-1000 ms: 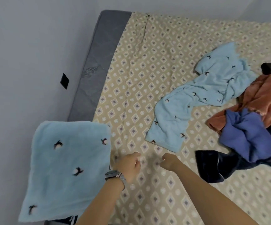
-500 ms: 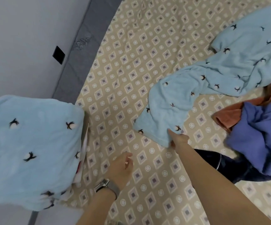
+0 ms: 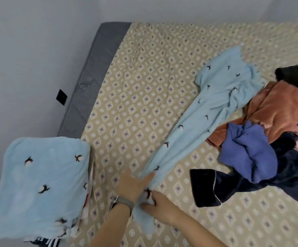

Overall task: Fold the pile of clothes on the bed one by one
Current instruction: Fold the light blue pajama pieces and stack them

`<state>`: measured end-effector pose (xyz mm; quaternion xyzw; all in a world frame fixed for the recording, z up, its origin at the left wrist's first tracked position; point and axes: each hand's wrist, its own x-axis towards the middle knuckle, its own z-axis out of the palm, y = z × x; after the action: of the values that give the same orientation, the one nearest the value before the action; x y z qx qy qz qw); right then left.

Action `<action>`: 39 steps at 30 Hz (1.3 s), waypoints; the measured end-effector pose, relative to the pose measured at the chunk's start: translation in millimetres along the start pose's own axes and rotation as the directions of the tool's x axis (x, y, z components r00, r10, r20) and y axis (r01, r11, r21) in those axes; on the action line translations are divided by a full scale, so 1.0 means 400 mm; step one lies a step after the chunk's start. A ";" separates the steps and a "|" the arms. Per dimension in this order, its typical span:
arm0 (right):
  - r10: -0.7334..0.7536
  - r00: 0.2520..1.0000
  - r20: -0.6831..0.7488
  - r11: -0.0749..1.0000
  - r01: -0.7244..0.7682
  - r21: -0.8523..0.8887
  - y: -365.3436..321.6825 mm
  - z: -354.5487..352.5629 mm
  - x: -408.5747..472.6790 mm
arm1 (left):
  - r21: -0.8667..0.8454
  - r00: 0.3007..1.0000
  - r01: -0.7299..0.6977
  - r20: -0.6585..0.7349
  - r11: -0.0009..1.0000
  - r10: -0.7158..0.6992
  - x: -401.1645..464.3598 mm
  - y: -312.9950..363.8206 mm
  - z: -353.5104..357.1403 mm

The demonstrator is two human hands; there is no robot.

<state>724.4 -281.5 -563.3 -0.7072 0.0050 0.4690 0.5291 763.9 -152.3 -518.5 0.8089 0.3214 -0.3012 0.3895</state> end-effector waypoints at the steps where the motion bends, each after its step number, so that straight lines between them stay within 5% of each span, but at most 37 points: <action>1: 0.019 0.999 0.036 1.000 -0.019 -0.001 -0.004 0.025 -0.041 | 0.054 0.992 0.026 0.124 0.998 -0.032 -0.026 0.006 0.004; 4: 0.152 0.988 0.036 0.984 -0.155 0.083 0.006 0.072 -0.172 | 0.023 0.924 -0.054 0.380 0.998 0.041 -0.115 -0.014 0.031; 7: 0.156 0.988 0.021 0.955 -0.156 0.251 0.002 0.081 -0.329 | -0.126 0.899 -0.225 0.354 0.966 0.256 -0.212 -0.050 0.042; 9: 0.118 0.985 -0.124 0.912 -0.059 0.406 0.012 0.080 -0.421 | -0.241 0.895 -0.266 0.299 0.933 0.332 -0.285 -0.050 0.017; 11: 0.154 0.905 -0.396 0.831 0.098 0.548 0.027 0.093 -0.484 | -0.326 0.874 -0.319 0.262 0.890 0.409 -0.372 -0.046 -0.034; 14: 0.113 0.683 -0.721 0.874 0.277 0.399 0.017 0.133 -0.545 | -0.383 0.799 -0.424 0.270 0.821 0.538 -0.510 -0.050 -0.133; 19: -0.147 0.448 -0.882 0.956 0.294 -0.010 -0.116 0.191 -0.584 | -0.471 0.626 -0.575 0.272 0.668 0.731 -0.729 -0.064 -0.287; 21: -0.106 0.364 -0.925 0.945 0.326 0.019 -0.189 0.193 -0.612 | -0.497 0.544 -0.630 0.265 0.596 0.796 -0.813 -0.071 -0.346; 23: 0.081 0.364 -0.928 0.892 0.388 0.230 -0.234 0.192 -0.636 | -0.510 0.442 -0.684 0.280 0.522 0.852 -0.889 -0.086 -0.390; 26: 0.095 0.437 -0.895 0.917 0.312 0.249 -0.223 0.224 -0.678 | -0.519 0.351 -0.707 0.332 0.481 0.875 -0.978 -0.106 -0.412; 30: 0.272 0.435 -0.859 0.792 0.405 0.456 -0.153 0.232 -0.713 | -0.472 0.499 -0.726 0.141 0.501 0.855 -0.959 -0.104 -0.398; 34: 0.376 0.326 -0.867 0.692 0.524 0.497 -0.169 0.205 -0.836 | -0.283 0.680 -0.717 -0.079 0.637 0.729 -0.855 -0.101 -0.351; 39: 0.329 0.193 -0.925 0.667 0.645 0.372 -0.226 0.159 -1.010 | -0.216 0.688 -0.687 0.115 0.694 0.716 -0.842 -0.087 -0.198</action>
<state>501.7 -391.6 -225.9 -0.5581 0.4326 -0.1936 0.6812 550.2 -166.1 -244.4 0.8046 -0.0293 -0.1786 0.5656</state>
